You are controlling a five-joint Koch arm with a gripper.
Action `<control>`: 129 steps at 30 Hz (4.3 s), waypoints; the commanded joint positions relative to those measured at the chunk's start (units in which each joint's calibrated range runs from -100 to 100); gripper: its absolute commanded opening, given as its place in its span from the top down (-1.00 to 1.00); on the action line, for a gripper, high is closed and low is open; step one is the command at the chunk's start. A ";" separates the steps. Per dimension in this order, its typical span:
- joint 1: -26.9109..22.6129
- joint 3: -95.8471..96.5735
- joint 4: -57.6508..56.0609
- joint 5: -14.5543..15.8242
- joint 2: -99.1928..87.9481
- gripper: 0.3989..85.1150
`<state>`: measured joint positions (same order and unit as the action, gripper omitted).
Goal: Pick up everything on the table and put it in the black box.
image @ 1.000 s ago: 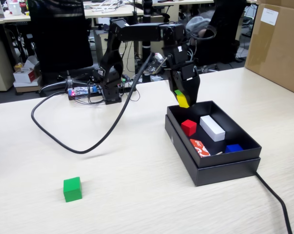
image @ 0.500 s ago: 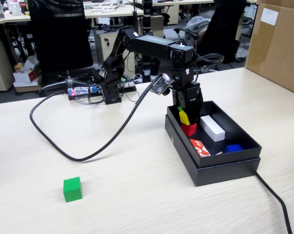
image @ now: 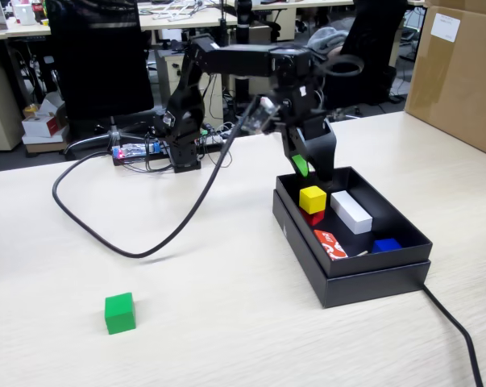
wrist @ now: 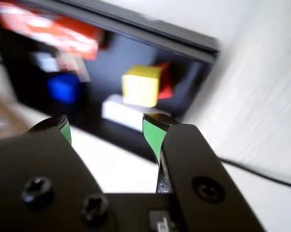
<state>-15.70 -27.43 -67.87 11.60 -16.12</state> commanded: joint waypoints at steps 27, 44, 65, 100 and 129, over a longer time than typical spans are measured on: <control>29.69 -15.91 8.56 -17.68 32.81 -0.11; 29.40 -34.49 8.56 -18.41 54.50 -0.05; 28.52 -35.94 8.56 -19.98 58.51 0.02; 5.62 7.67 -17.45 -8.84 -25.94 0.95; -3.61 -34.04 -4.06 -0.88 45.66 0.82</control>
<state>-19.56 -60.11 -74.68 10.82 30.36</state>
